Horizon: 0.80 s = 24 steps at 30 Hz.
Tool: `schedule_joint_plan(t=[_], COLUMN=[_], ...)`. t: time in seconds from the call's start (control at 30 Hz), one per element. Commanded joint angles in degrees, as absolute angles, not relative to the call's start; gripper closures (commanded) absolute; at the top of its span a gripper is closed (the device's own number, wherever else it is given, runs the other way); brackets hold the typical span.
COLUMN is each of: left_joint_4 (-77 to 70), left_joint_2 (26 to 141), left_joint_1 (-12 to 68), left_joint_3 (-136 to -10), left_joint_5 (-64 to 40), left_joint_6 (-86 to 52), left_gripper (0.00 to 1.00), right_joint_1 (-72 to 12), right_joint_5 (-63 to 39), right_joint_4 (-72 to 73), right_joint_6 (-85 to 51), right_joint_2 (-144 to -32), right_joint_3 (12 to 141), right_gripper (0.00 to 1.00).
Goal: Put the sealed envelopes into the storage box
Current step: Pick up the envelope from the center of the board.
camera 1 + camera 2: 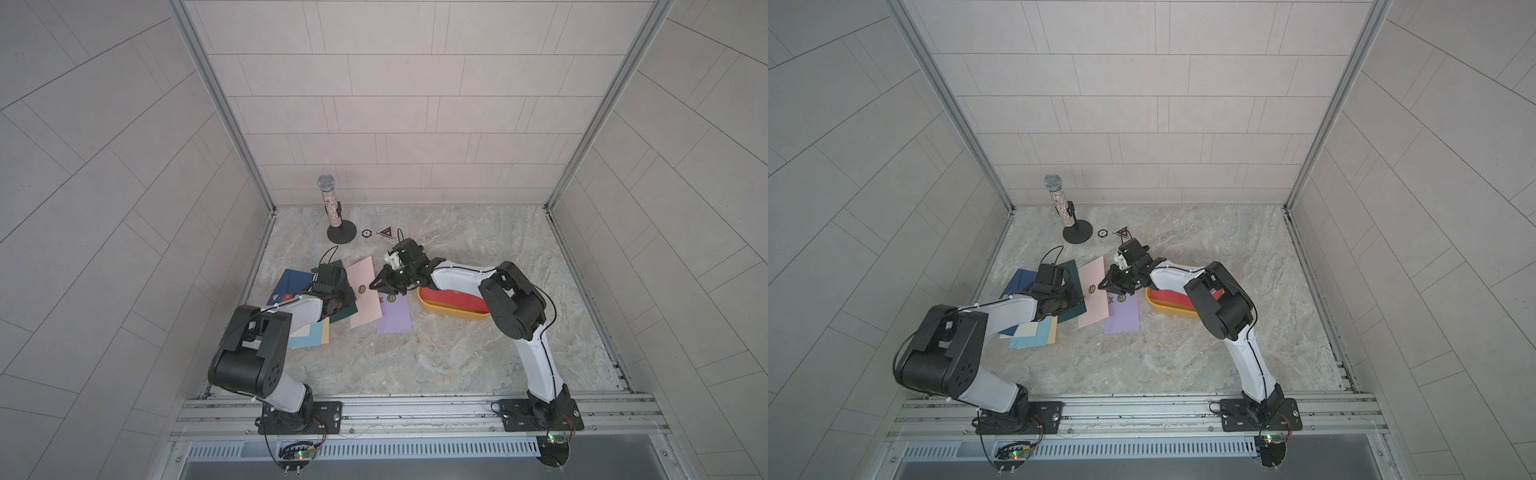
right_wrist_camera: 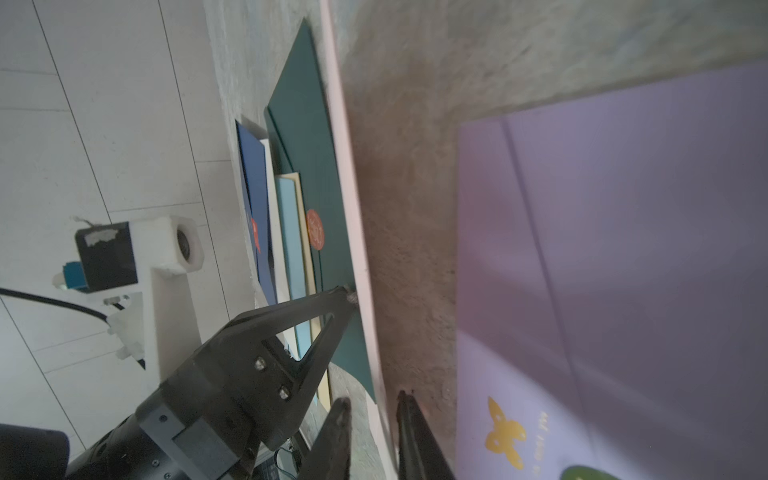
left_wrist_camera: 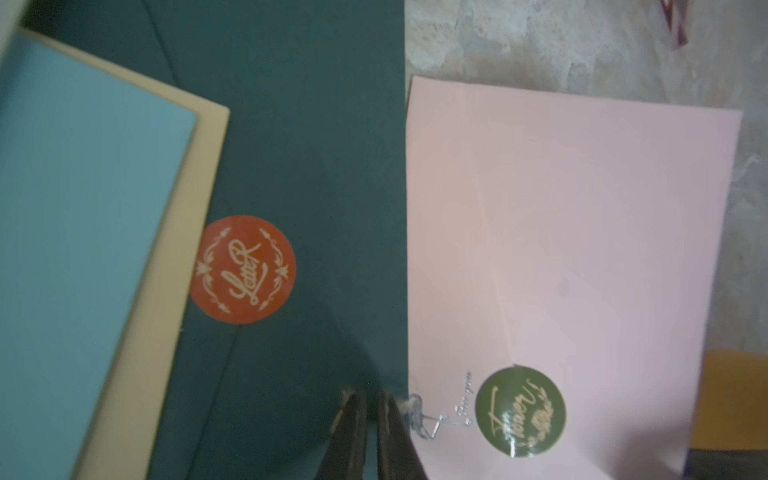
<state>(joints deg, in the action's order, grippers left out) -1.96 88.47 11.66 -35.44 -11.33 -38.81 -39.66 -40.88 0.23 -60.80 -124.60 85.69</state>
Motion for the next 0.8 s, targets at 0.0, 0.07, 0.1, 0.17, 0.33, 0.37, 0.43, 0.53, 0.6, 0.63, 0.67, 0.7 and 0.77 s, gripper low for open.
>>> schedule_joint_plan(t=[0.0,0.07,0.1,0.17,0.33,0.37,0.43,0.53,0.6,0.63,0.67,0.7,0.77], left_joint_4=[5.72,5.22,5.25,5.42,5.93,6.2,7.78,10.45,11.07,10.18,8.73,7.49,3.99], left_joint_2=[91.28,90.43,89.94,88.89,82.96,80.66,76.18,68.52,63.82,61.48,59.13,57.35,53.73], left_joint_1=[12.59,12.61,12.64,12.59,12.6,12.59,12.57,12.58,12.65,12.59,12.6,12.57,12.66], left_joint_3=[-32.06,-31.99,-31.93,-31.99,-31.9,-31.99,-32.7,-33.98,-34.45,-34.39,-34.2,-34.1,-33.54], left_joint_5=[-15.45,-16.18,-16.43,-17.04,-18.52,-18.99,-18.98,-18.76,-19.97,-21.62,-23.61,-25.43,-29.14], left_joint_6=[-38.7,-38.53,-38.42,-38.41,-38.78,-38.82,-38.69,-38.3,-38.42,-38.72,-39.1,-39.5,-41.1], left_gripper=[0.83,0.81,0.8,0.78,0.66,0.63,0.59,0.54,0.49,0.47,0.46,0.44,0.41], right_joint_1=[-41.75,-41.77,-41.75,-41.75,-41.41,-41.16,-40.74,-40.19,-39.62,-39.17,-38.74,-38.35,-37.39], right_joint_5=[-42.49,-41.97,-41.77,-40.38,-35.07,-34.41,-33.79,-33.4,-33.55,-33.78,-34.21,-34.82,-37.87], right_joint_4=[-1.08,-1.85,-2.46,-3.8,-9.45,-10.45,-12.11,-13.95,-14.59,-14.61,-14.51,-14.51,-13.37], right_joint_6=[-57.22,-56.16,-55.41,-53.69,-45.91,-44.36,-41.6,-36.86,-34.32,-33.47,-32.7,-32.22,-31.24], right_joint_2=[-123.66,-123.75,-123.73,-122.92,-118.22,-117.15,-114.7,-109.96,-106.47,-104.38,-102.31,-100.59,-95.96], right_joint_3=[87.62,87.67,87.87,87.82,88.24,88.2,87.94,86.77,85.12,83.87,82.57,81.42,78.2], right_gripper=[0.78,0.82,0.85,0.94,1.0,1.0,1.0,1.0,1.0,1.0,1.0,1.0,1.0])
